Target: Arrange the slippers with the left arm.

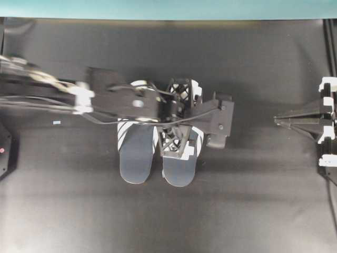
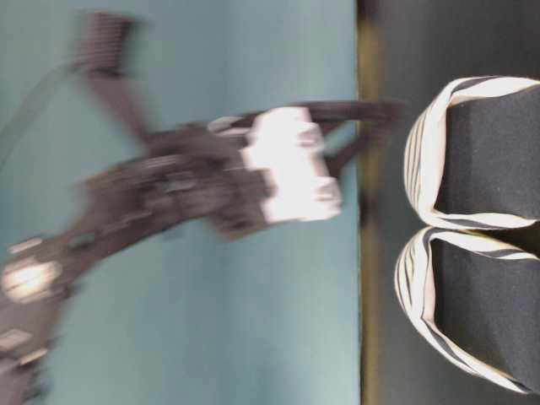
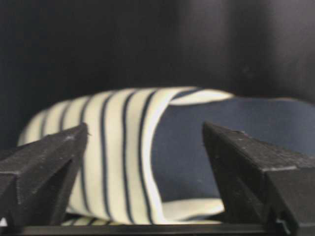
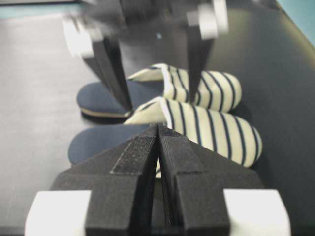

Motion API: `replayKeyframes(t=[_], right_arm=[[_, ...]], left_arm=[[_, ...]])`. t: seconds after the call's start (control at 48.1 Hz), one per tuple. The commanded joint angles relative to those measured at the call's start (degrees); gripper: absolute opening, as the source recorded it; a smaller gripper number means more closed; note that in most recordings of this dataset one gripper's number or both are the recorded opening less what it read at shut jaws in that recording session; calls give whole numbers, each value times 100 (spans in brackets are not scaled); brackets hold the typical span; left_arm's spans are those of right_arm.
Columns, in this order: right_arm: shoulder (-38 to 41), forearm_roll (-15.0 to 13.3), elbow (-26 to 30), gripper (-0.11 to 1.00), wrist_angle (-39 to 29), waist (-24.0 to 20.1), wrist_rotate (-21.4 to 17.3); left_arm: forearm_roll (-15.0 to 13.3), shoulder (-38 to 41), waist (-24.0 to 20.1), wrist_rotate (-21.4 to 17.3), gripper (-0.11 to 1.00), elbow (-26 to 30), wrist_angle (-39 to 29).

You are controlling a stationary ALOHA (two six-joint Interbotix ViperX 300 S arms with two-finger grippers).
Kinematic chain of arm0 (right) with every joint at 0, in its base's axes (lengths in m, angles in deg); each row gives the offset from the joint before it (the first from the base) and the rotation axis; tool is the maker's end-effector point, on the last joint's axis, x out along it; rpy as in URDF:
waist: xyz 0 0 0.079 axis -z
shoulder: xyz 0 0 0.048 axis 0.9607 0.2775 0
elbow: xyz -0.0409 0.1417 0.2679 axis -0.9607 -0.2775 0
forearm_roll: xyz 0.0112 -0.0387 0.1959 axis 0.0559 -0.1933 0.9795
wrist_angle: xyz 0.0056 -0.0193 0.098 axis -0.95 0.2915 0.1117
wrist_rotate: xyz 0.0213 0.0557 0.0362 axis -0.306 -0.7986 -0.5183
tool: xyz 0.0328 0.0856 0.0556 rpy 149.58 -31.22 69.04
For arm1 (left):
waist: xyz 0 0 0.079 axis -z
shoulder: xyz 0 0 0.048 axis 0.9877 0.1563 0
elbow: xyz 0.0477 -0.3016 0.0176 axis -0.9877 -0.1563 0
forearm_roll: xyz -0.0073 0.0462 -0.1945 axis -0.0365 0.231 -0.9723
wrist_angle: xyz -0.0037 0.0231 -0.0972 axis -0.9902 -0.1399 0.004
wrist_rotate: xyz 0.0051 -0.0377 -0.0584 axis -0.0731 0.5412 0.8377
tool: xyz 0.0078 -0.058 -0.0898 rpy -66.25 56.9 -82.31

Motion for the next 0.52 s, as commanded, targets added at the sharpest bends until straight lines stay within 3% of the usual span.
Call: replayKeyframes(t=[0.0,0.499], right_arm=[[26,9,35,0,44,-35,-35],[9,9,9,0,9,-35,-26]], left_arm=[[-9,-501,44,-9,90,-53,53],[-9,-1802,-18,62,89,-1512,123]])
